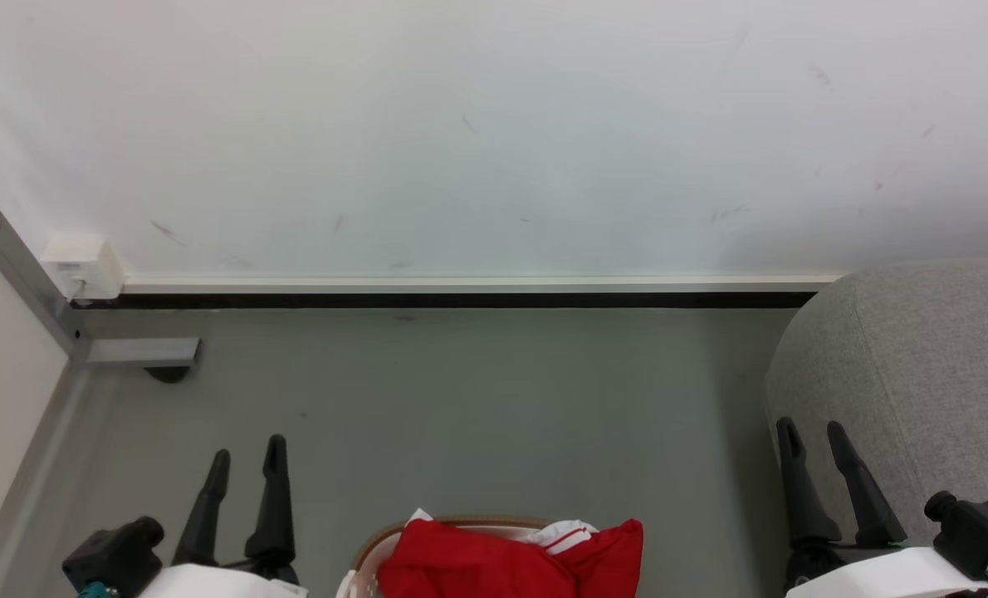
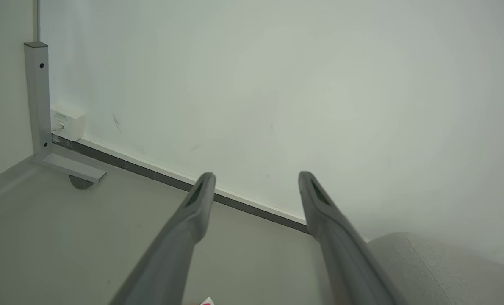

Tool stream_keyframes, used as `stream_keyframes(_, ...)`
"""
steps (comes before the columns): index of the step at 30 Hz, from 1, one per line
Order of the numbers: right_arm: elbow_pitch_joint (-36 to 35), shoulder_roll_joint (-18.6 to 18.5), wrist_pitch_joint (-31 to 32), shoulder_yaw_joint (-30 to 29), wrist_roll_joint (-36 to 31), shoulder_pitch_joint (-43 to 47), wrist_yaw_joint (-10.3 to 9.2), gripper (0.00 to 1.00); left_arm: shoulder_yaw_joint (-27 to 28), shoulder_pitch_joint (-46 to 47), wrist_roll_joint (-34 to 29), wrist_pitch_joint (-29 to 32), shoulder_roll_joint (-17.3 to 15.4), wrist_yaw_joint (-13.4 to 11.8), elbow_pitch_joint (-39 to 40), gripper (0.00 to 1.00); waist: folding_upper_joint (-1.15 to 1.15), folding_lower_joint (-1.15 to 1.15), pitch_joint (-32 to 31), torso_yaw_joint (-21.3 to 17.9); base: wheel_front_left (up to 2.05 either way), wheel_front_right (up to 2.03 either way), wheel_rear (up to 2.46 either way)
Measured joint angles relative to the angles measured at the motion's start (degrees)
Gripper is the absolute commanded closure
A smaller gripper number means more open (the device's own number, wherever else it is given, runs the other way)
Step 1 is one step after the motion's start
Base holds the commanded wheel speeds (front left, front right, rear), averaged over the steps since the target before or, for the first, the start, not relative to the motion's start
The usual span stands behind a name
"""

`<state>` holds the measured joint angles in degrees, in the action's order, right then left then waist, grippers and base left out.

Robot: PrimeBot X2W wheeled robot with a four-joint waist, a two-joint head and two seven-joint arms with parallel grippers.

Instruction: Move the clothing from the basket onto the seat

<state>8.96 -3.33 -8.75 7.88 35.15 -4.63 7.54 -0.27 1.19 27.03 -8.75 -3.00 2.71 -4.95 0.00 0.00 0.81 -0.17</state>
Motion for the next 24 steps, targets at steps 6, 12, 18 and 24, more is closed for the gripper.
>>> stream_keyframes(6,0.26,0.18,-0.90,0.15,-3.14,-0.01,0.00,0.00,-0.34,-0.04,-2.78,-0.91,-0.07,0.35,0.20,0.00,0.00,0.00,0.11,0.01,0.00,0.00,0.00)
stream_keyframes(12,0.40,0.32,-1.75,0.16,-5.71,-0.01,0.00,0.00,-0.54,-0.15,-6.27,-1.68,-0.10,0.26,0.43,0.00,0.00,0.00,0.15,0.03,0.00,0.00,0.00)
stream_keyframes(18,0.76,0.45,-2.45,0.44,-7.32,-0.01,0.00,0.00,-0.71,-0.26,-9.45,-2.48,-0.11,0.19,0.75,0.00,0.00,0.00,0.12,0.14,0.00,0.00,0.00)
stream_keyframes(24,0.65,0.47,-3.27,1.02,-10.46,-0.12,0.00,0.00,-0.91,-0.46,-12.36,-3.27,-0.11,-0.01,1.15,0.00,0.00,0.00,-0.02,0.23,0.00,0.00,0.00)
